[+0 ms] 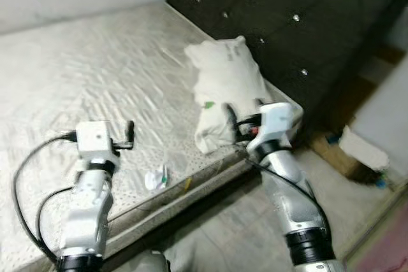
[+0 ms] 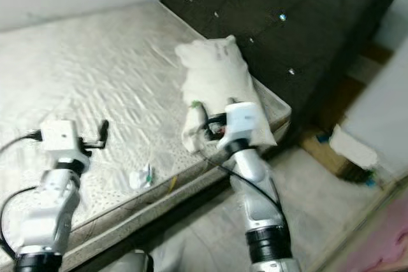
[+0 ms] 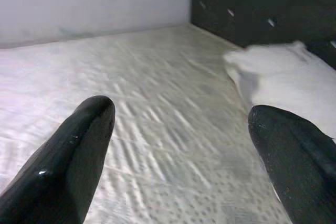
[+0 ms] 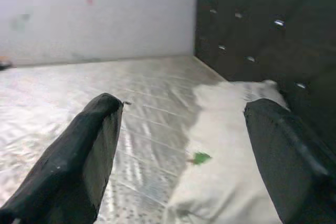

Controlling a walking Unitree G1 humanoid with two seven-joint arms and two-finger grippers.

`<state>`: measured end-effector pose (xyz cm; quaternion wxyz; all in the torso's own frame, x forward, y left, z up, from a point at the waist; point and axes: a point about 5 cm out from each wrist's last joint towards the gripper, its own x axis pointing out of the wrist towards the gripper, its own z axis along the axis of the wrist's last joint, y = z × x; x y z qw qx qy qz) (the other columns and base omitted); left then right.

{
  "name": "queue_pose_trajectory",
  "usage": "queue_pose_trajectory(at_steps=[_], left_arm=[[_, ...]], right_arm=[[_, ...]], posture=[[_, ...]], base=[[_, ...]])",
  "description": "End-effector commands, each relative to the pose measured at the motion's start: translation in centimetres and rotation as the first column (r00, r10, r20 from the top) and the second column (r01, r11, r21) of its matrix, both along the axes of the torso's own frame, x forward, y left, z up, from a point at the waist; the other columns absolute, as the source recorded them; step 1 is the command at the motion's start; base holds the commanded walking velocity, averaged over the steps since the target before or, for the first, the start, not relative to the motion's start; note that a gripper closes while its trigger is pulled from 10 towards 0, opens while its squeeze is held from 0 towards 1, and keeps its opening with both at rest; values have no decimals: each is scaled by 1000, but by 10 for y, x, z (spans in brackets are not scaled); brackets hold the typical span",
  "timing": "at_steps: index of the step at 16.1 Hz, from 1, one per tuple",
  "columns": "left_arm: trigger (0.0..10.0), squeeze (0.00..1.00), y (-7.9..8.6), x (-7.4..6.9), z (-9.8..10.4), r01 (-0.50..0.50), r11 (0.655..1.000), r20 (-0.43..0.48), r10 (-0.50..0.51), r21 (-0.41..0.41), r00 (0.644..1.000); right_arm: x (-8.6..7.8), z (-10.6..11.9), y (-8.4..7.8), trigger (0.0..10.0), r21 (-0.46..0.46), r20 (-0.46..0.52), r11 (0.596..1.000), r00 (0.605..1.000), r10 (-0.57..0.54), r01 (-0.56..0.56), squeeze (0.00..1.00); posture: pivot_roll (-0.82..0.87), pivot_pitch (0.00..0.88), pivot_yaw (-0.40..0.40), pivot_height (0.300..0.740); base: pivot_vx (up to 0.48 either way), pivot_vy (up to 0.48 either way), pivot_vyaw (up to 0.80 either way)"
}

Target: Clean up the room

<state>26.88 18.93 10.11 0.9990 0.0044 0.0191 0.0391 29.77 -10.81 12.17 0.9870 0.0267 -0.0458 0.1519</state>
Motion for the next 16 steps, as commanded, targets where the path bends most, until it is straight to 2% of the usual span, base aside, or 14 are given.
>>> queue_pose_trajectory(at_steps=[1, 11, 16], left_arm=[[10000, 0, -8, 0, -1, 31, 999, 4, -31, -30, 1000], [10000, 0, -7, -1, -2, 26, 999, -2, -26, -35, 1000], [10000, 0, -7, 3, 0, 23, 999, 4, -23, -35, 1000]], right_arm=[[-1, 0, -10, 10000, -9, -2, 1000, 1000, -23, 23, 0], [-1, -3, -8, 10000, -8, -8, 1000, 1000, -7, 7, 0], [-1, -3, -8, 10000, -10, -11, 1000, 1000, -22, 22, 0]], posture=[[48, 14, -67, 740], [51, 0, -68, 740], [44, 6, -61, 740]], base=[[0, 0, 800], [0, 0, 777], [0, 0, 98]])
